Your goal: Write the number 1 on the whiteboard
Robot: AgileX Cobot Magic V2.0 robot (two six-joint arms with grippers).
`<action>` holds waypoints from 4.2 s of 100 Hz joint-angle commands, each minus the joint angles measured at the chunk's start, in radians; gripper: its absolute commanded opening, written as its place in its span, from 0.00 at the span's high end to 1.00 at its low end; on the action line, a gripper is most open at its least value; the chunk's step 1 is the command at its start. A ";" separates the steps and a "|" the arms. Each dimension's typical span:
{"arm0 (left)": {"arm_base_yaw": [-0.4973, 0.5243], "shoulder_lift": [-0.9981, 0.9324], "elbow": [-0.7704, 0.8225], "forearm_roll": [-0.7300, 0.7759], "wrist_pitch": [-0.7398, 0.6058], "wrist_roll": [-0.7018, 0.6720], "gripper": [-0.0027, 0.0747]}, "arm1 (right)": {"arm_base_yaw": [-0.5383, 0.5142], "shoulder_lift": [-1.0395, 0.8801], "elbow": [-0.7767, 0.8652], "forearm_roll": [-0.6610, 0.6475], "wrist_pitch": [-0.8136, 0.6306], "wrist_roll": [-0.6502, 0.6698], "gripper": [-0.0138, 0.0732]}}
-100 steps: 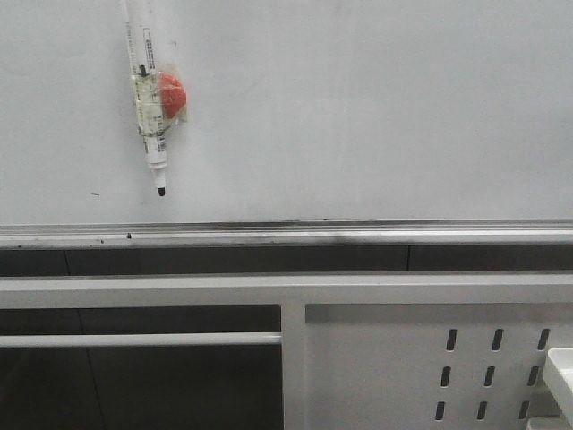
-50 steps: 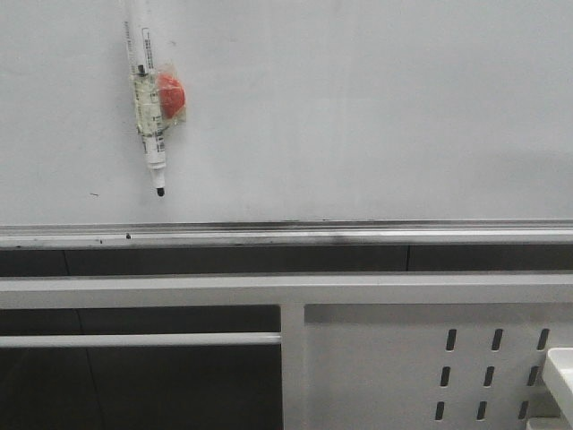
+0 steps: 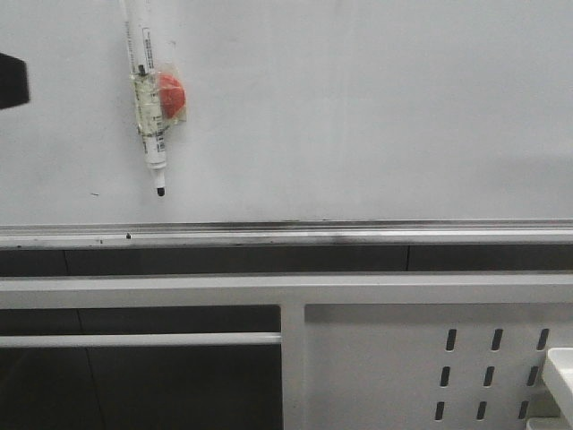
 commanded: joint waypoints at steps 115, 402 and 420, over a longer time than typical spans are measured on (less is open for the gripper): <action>-0.096 0.635 -0.019 -0.039 -0.841 -0.150 0.49 | 0.019 0.015 -0.035 -0.001 -0.073 -0.022 0.92; -0.264 0.292 -0.306 0.892 0.266 -0.098 0.99 | 0.913 0.785 -0.486 -0.019 -0.058 -0.564 0.49; -0.264 0.292 -0.306 0.862 0.213 -0.098 0.99 | 0.913 0.785 -0.486 -0.021 -0.046 -0.564 0.93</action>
